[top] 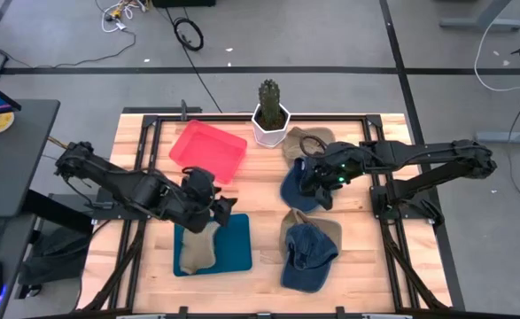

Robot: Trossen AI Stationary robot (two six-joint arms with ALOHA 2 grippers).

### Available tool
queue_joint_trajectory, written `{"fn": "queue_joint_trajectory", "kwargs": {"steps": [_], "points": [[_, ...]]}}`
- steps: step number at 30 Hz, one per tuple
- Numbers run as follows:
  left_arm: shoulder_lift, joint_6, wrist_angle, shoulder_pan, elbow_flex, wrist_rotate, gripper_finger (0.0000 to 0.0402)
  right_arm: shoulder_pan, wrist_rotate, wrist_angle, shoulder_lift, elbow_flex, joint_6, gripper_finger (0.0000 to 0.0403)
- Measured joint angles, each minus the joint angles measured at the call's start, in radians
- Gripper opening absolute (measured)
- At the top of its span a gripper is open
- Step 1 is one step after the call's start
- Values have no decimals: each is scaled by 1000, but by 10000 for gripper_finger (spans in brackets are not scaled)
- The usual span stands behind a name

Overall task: Pick & Place hat
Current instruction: Put the top blue cap into the pink bin

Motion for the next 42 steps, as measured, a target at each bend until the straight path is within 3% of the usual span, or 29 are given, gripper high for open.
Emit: {"fn": "queue_joint_trajectory", "kwargs": {"steps": [7, 16, 26, 36, 42], "points": [[1, 231, 163, 49, 1, -18, 319, 0, -1, -216, -61, 0, 128, 187], [4, 317, 169, 138, 0, -52, 319, 0, 24, -351, -94, 0, 300, 187], [4, 508, 168, 202, 0, -49, 319, -7, 345, -388, -94, 0, 571, 187], [4, 689, 166, 224, 0, 27, 319, -66, 314, -540, -89, -2, 777, 187], [4, 758, 165, 250, 0, 91, 319, -91, 236, -486, -89, -96, 869, 187]]}}
